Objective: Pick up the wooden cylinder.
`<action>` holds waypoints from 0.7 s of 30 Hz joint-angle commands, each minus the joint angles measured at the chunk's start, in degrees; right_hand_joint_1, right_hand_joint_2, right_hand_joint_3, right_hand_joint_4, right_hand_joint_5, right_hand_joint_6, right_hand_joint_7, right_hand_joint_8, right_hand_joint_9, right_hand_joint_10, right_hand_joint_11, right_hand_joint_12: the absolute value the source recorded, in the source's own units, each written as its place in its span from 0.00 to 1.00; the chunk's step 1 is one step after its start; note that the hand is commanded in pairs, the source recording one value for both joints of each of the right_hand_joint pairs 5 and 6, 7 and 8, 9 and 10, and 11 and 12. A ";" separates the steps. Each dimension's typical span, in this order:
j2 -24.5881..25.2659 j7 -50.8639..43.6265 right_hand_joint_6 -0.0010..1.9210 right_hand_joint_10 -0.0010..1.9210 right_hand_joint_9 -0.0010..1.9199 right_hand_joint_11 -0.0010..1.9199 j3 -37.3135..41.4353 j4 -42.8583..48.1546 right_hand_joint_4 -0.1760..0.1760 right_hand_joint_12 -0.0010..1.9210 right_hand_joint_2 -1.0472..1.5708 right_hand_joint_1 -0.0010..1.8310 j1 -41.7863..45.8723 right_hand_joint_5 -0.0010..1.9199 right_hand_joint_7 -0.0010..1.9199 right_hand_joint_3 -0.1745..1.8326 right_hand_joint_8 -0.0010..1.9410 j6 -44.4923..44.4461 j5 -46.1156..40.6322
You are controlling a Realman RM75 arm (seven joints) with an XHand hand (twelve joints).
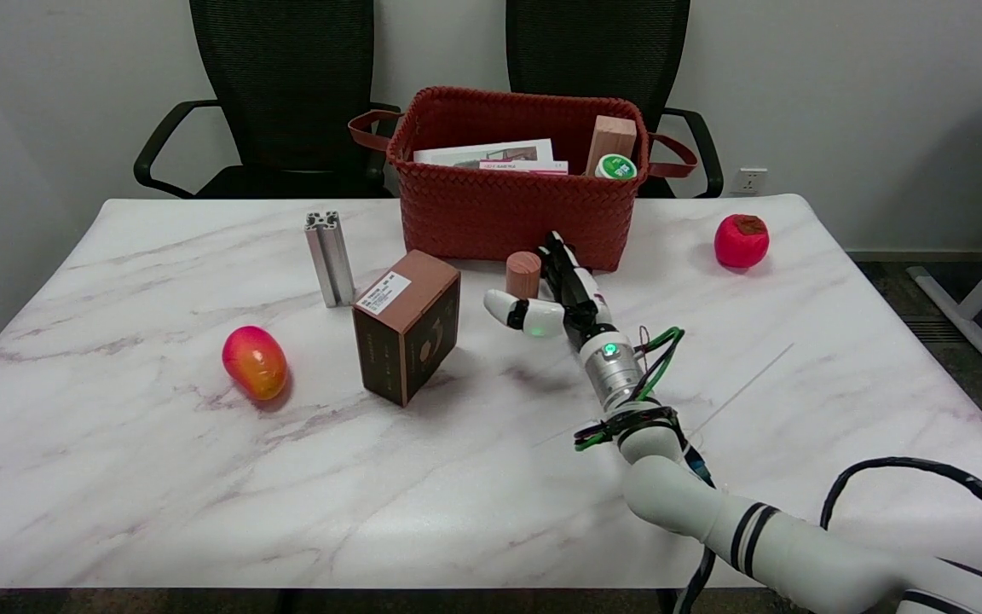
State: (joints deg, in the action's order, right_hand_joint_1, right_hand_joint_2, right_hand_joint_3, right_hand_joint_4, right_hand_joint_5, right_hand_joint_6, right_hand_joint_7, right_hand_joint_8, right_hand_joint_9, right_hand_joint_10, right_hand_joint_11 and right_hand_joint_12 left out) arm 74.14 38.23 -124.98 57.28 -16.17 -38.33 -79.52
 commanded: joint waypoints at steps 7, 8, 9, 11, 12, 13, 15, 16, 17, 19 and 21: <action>1.62 4.46 0.00 0.09 0.09 0.00 -1.74 -5.02 0.50 0.00 0.47 0.62 -3.26 0.00 0.10 0.56 0.09 0.02 2.44; 1.70 4.48 0.00 0.09 0.09 0.00 -1.74 -5.10 0.50 0.00 0.47 0.62 -3.27 0.00 0.10 0.56 0.10 0.02 2.44; 1.78 4.48 0.00 0.09 0.09 0.00 -1.74 -5.18 0.50 0.00 0.47 0.62 -3.27 0.00 0.10 0.56 0.10 0.02 2.44; 1.86 4.48 0.00 0.09 0.09 0.00 -1.74 -5.44 0.50 0.00 0.47 0.62 -3.40 0.00 0.10 0.56 0.10 0.02 2.44; 1.94 4.48 0.00 0.09 0.09 0.00 -1.74 -5.60 0.50 0.00 0.47 0.62 -3.48 0.00 0.10 0.56 0.10 0.02 2.44; 1.96 4.54 0.00 0.09 0.09 0.00 -1.74 -5.79 0.50 0.00 0.47 0.62 -3.56 0.00 0.11 0.56 0.11 0.02 2.44; 2.04 4.70 0.00 0.09 0.09 0.00 -1.74 -6.09 0.50 0.00 0.47 0.62 -3.72 0.00 0.11 0.55 0.11 0.02 2.44; 2.10 4.84 0.00 0.09 0.10 0.00 -1.74 -6.28 0.50 0.00 0.47 0.62 -3.80 0.00 0.12 0.55 0.11 0.02 2.55; 2.12 4.88 0.00 0.10 0.10 0.00 -1.74 -6.44 0.50 0.00 0.47 0.62 -3.89 0.00 0.12 0.55 0.12 0.02 2.66; 2.20 4.88 0.00 0.10 0.10 0.00 -1.74 -6.82 0.50 0.00 0.47 0.62 -4.11 0.00 0.12 0.55 0.12 0.02 2.76; 2.39 4.88 0.00 0.10 0.10 0.00 -1.74 -7.07 0.50 0.00 0.47 0.62 -4.28 0.00 0.13 0.55 0.13 0.02 2.76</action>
State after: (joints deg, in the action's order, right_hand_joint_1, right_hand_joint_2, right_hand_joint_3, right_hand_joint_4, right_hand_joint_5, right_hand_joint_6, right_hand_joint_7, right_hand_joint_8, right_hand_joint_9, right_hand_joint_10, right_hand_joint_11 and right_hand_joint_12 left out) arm 75.62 42.02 -126.41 52.75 -18.95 -38.31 -77.47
